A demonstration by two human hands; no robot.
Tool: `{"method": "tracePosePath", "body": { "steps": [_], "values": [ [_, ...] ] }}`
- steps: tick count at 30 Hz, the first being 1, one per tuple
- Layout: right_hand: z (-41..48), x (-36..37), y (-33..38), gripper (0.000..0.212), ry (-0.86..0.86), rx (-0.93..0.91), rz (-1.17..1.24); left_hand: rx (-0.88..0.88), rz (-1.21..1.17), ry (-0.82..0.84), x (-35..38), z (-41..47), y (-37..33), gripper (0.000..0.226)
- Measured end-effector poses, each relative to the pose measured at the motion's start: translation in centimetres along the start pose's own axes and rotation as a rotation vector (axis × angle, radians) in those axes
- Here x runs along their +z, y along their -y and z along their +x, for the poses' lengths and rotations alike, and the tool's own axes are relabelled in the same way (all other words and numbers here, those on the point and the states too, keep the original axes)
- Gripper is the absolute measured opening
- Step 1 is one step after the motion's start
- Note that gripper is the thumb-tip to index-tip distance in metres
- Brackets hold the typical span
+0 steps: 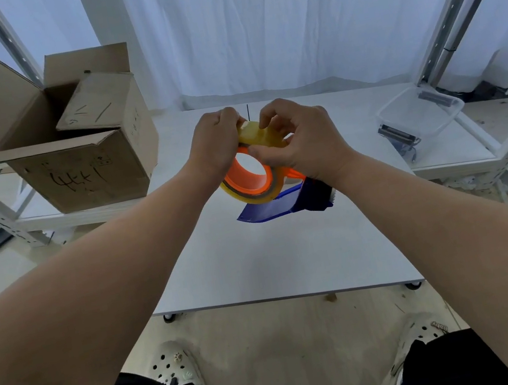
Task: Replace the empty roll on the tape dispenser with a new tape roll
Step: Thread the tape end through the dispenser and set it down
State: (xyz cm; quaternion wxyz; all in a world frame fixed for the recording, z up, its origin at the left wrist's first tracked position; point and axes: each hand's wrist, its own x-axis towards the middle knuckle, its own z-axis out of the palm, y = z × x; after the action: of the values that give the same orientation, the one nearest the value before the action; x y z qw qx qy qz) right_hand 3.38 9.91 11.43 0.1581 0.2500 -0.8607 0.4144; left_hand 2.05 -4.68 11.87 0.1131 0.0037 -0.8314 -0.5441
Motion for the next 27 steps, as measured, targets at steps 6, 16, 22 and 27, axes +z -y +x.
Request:
{"method": "tracePosePath", "body": {
  "steps": [6,16,22,27],
  "values": [
    [-0.09,0.39,-0.40,0.039,-0.036,0.008,0.031,-0.001,-0.001,-0.018,-0.04,0.11,0.13,0.034],
    [0.12,0.52,-0.37,0.035,-0.008,-0.008,0.014,0.012,0.021,-0.033,-0.23,0.16,0.21,0.033],
    [0.12,0.47,-0.05,0.042,0.027,0.009,0.064,0.014,0.054,-0.041,-0.31,0.18,0.14,0.034],
    [0.01,0.60,-0.05,0.032,0.001,-0.037,0.028,0.009,0.036,-0.037,-0.32,0.32,0.11,0.034]
  ]
}}
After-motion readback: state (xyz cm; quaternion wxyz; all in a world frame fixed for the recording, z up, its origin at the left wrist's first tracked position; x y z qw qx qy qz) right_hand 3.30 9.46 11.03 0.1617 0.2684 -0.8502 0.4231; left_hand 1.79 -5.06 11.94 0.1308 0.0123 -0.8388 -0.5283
